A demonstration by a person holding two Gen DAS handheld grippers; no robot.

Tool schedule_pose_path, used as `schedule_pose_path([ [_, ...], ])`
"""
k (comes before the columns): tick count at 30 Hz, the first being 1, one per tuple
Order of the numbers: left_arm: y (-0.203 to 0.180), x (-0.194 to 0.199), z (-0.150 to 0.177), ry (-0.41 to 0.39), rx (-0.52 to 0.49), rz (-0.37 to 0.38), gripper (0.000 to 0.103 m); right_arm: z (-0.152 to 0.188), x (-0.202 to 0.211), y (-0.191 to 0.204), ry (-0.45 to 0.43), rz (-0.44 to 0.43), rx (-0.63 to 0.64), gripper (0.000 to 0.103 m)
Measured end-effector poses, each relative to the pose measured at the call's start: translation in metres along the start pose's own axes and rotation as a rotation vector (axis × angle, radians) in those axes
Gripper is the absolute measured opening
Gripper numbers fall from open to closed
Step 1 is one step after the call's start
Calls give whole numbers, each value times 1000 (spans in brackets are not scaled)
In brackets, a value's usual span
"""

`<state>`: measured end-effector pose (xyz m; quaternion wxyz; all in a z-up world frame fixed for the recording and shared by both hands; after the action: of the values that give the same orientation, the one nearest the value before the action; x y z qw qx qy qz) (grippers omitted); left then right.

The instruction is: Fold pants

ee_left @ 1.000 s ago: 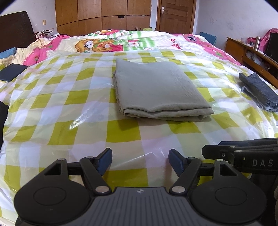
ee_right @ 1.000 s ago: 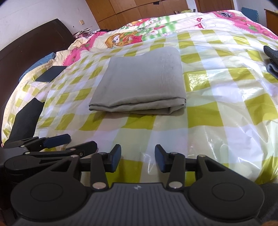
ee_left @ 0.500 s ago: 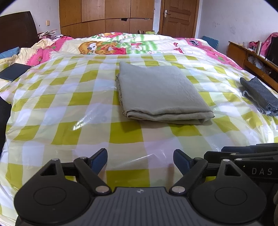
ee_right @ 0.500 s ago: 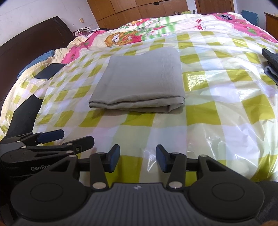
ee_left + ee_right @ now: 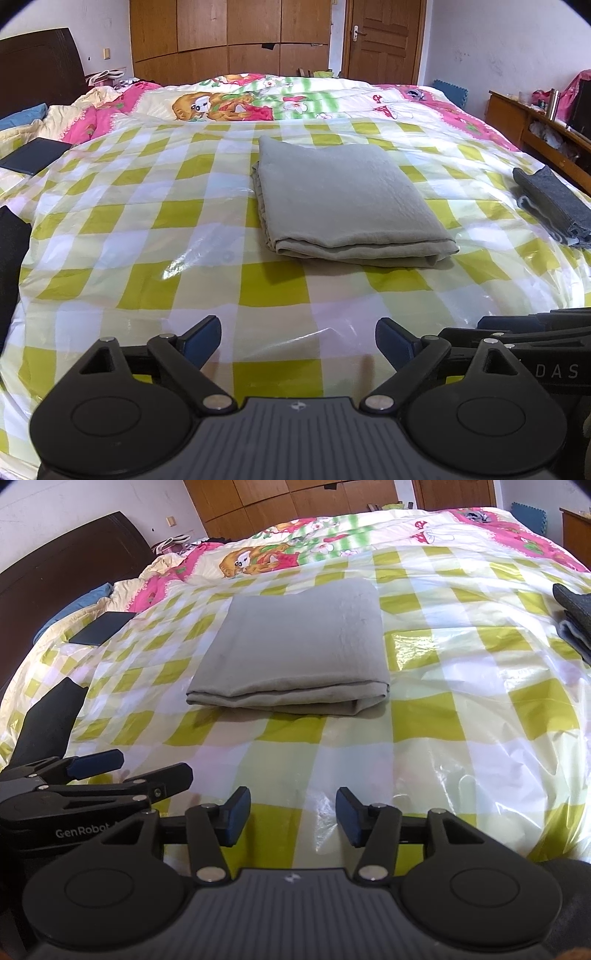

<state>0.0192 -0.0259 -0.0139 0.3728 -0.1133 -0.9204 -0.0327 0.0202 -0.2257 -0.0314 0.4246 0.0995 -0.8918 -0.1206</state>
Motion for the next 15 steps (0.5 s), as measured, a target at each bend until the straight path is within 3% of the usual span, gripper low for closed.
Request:
schedule_pose_path([
  [15, 0, 0, 2, 9, 0, 0, 103, 0, 0, -1, 0, 8, -2, 53],
])
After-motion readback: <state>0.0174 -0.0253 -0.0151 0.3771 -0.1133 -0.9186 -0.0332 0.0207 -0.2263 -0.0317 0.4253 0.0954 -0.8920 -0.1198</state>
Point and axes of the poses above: each gripper's, at about its wrist camera, not at the fingertips, and x roughly against the way its jaws point, y to its left, z to its underside, the point moved 1 cm from there along -x, roughly the way its jaws point, and after that the axes turned 2 degrees about -x, right-handed, at the moved point
